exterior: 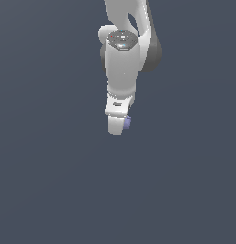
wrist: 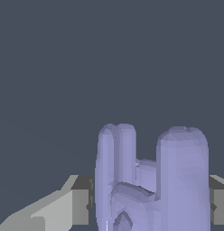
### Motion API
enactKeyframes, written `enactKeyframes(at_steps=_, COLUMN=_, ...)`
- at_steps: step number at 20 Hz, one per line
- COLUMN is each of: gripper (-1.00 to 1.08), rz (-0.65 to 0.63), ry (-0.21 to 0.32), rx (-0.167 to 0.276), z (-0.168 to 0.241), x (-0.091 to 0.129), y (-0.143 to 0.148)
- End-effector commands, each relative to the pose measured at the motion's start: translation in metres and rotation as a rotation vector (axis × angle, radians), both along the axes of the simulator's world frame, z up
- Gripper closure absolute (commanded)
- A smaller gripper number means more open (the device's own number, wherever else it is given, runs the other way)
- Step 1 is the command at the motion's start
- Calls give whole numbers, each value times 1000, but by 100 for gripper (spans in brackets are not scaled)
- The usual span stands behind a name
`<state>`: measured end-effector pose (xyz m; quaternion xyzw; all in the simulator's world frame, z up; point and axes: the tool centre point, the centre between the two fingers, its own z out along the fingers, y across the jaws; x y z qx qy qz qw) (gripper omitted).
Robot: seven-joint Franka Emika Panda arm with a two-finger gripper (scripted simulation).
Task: Pick up the object and move it to a goal position.
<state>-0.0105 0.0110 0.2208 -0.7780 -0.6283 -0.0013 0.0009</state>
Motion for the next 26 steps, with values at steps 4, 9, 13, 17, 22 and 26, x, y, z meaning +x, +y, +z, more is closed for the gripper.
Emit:
enactKeyframes(at_steps=4, gripper=108, rz=1, ry=1, rx=1, z=57, x=13, y=-19)
enactKeyframes(at_steps=9, gripper=108, rz=0, ry=1, rx=1, z=105, x=25, y=-36)
enactKeyframes(at_steps=13, gripper=108, rz=0, ry=1, rx=0, z=138, x=33, y=-47)
enactKeyframes(at_steps=17, gripper=108, rz=-2, ry=1, rx=-1, z=167, x=41, y=-58)
enactKeyframes(at_steps=22, gripper=108, rz=-2, ry=1, rx=-2, z=196, x=50, y=-68)
enactKeyframes(at_steps=26, gripper=108, rz=-3, ry=1, rx=-2, z=213, x=55, y=-74)
